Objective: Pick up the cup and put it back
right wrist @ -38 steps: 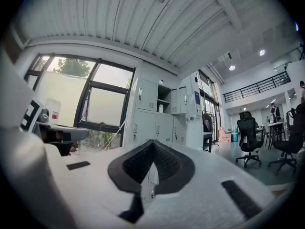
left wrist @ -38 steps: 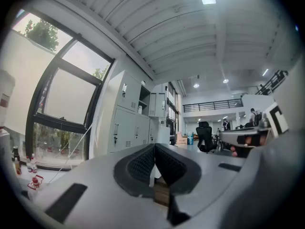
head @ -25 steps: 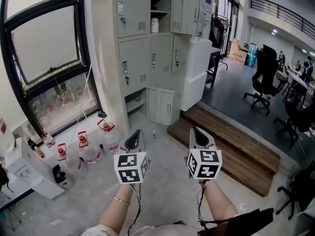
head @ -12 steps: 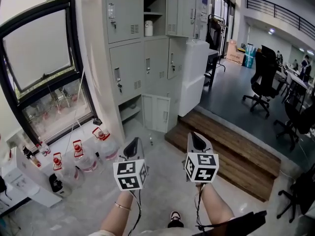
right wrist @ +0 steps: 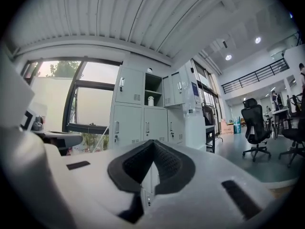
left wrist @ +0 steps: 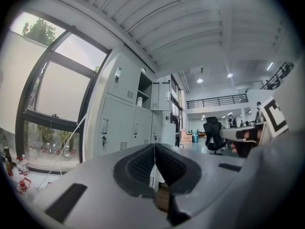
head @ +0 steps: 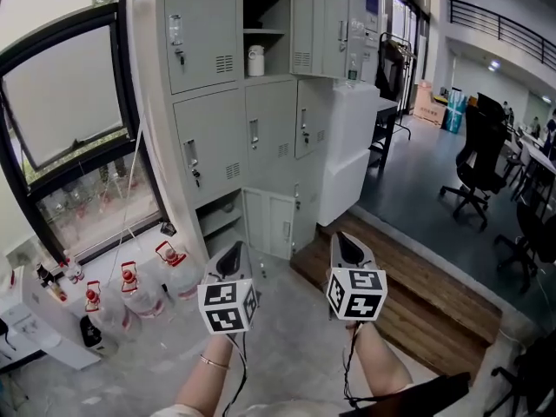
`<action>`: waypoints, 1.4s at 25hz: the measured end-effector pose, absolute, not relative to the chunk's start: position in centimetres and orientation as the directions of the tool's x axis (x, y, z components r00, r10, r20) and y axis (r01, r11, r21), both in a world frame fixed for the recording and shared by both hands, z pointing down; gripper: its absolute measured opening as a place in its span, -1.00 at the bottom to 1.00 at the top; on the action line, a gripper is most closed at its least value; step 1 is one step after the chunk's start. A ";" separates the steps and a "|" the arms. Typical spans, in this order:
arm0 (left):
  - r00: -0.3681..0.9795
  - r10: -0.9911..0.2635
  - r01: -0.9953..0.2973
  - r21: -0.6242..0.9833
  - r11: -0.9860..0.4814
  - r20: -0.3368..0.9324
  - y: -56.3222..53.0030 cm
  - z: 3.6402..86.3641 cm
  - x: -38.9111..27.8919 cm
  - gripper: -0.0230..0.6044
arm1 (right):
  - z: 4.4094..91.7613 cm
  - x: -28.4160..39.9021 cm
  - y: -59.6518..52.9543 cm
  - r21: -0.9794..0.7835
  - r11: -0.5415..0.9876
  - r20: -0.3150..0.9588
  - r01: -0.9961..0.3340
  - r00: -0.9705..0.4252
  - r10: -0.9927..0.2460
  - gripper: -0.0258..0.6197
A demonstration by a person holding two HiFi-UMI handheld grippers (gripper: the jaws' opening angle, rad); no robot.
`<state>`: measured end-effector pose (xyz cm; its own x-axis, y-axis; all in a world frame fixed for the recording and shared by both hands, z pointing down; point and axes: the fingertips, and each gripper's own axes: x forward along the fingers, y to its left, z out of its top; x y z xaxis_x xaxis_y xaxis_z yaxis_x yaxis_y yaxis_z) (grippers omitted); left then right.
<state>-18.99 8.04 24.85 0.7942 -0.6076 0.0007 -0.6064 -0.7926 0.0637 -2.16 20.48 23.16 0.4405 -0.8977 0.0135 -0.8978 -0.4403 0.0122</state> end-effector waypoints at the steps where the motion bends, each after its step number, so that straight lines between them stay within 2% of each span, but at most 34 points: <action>1: 0.791 -0.612 -0.611 0.065 -0.789 0.000 7.7 24.7 -17.9 -0.90 | 23.1 -1.0 20.0 0.010 -0.434 0.014 -0.901 0.434 -0.901 -0.94; 8: 0.772 -0.635 -0.635 0.033 -0.772 -0.003 6.3 24.5 -12.0 -0.90 | 24.1 5.2 18.0 -0.001 -0.393 0.027 -0.919 0.393 -0.919 -0.94; 20: 0.741 -0.670 -0.671 0.045 -0.740 0.040 1.0 27.5 -7.0 -0.90 | 28.3 10.1 12.8 -0.036 -0.353 0.084 -0.935 0.349 -0.933 -0.94; 35: 0.701 -0.713 -0.710 0.091 -0.699 -0.011 -13.7 26.1 4.6 -0.90 | 25.7 22.1 -1.9 0.014 -0.305 0.056 -0.952 0.306 -0.951 -0.94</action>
<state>4.64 -13.69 26.15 0.7009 -0.7131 -0.0110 -0.7095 -0.6988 0.0910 22.07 -1.86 25.68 0.3055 -0.9505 0.0560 -0.9522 -0.3052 0.0145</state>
